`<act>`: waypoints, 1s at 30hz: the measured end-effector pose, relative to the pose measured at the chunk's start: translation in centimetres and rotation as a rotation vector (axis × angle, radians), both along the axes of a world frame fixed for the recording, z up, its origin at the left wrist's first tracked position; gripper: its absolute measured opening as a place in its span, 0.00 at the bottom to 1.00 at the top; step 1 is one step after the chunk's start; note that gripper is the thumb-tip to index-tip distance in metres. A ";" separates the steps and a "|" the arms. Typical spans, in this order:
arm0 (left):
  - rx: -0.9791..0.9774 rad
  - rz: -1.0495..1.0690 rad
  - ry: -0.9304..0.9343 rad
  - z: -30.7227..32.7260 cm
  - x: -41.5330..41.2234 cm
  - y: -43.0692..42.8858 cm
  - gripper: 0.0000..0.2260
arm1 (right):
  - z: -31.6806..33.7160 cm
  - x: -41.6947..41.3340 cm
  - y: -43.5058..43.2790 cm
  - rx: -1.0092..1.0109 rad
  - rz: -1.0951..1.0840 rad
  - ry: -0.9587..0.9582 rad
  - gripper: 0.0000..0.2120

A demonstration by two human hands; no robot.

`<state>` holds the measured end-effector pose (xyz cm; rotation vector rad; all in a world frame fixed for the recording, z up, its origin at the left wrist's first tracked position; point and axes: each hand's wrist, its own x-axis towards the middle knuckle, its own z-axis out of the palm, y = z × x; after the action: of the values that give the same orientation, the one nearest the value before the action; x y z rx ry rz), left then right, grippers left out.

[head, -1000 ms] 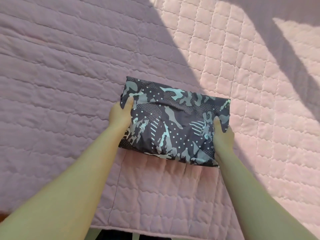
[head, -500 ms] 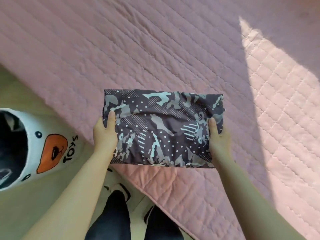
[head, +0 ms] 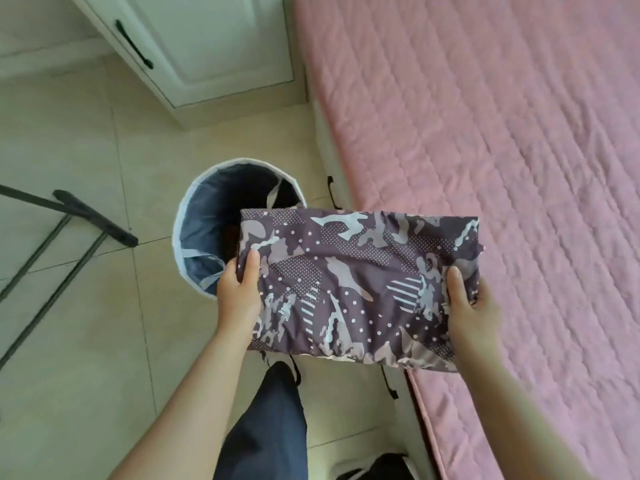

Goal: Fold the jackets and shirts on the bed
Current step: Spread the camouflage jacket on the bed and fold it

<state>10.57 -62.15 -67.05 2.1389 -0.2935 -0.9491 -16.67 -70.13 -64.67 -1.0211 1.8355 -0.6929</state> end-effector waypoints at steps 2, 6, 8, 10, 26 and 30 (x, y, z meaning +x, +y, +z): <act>0.053 0.071 0.028 -1.3 4.1 0.8 0.25 | -0.7 4.8 -1.1 -0.003 0.082 0.000 0.13; 0.099 0.251 0.099 -3.1 11.1 2.6 0.22 | -2.7 14.0 -3.5 0.046 0.226 0.046 0.10; 0.122 0.329 0.122 -4.1 14.4 3.0 0.20 | -3.9 18.6 -5.0 0.047 0.315 0.104 0.14; 0.143 0.380 0.125 -5.1 16.4 3.0 0.19 | -4.5 22.1 -6.4 0.041 0.373 0.152 0.19; 0.271 0.296 -0.009 -13.5 14.9 -3.3 0.20 | -15.3 33.5 -8.1 0.080 0.585 0.429 0.15; 0.366 0.397 0.073 -18.9 15.1 -3.0 0.20 | -20.8 33.0 -8.6 0.201 0.511 0.418 0.19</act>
<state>25.70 -65.17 -85.96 2.3584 0.3590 -0.8911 16.29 -78.74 -85.46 -1.4993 1.8227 0.0163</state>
